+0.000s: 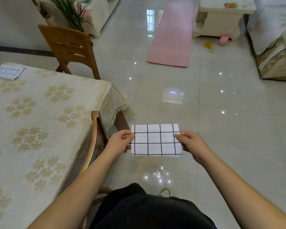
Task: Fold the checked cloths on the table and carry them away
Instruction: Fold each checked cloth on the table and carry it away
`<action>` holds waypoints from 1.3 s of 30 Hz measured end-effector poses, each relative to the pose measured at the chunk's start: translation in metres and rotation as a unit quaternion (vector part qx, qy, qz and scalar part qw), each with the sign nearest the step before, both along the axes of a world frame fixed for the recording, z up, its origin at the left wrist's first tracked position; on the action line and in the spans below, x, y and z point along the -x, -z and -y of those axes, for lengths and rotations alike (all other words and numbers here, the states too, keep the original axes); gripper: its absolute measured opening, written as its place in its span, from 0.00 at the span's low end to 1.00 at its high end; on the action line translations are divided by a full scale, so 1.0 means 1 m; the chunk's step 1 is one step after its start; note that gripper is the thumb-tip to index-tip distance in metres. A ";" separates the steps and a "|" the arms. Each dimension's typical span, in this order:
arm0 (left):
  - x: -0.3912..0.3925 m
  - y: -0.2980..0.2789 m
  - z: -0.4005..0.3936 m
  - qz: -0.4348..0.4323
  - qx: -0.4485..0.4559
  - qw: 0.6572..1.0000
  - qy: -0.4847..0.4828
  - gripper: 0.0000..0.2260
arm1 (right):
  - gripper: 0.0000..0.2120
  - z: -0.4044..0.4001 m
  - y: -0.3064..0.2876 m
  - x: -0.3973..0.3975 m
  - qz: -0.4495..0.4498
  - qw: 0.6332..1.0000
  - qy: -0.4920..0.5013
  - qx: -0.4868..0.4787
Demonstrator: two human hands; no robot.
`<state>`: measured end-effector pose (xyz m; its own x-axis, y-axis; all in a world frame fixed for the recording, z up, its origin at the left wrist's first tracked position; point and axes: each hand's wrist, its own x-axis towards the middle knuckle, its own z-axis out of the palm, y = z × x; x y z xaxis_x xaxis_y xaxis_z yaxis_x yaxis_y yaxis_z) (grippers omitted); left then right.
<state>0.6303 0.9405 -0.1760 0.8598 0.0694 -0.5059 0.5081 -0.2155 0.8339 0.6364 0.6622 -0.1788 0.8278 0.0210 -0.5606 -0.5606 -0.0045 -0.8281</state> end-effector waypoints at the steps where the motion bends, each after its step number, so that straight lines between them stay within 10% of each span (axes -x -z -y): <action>1: -0.008 0.003 -0.002 -0.005 0.003 1.000 -0.005 0.09 | 0.05 -0.001 0.001 -0.010 -0.001 1.000 0.001 0.000; 39: -0.382 0.009 -0.019 -0.045 0.031 0.990 -0.133 0.06 | 0.03 -0.036 0.005 -0.418 -0.022 0.998 -0.061 0.009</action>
<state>1.0124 0.9594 -0.1849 0.7660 0.2540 -0.5905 0.6131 -0.0129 0.7899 1.0548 0.6979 -0.1842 0.7946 0.1094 -0.5972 -0.5904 -0.0900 -0.8021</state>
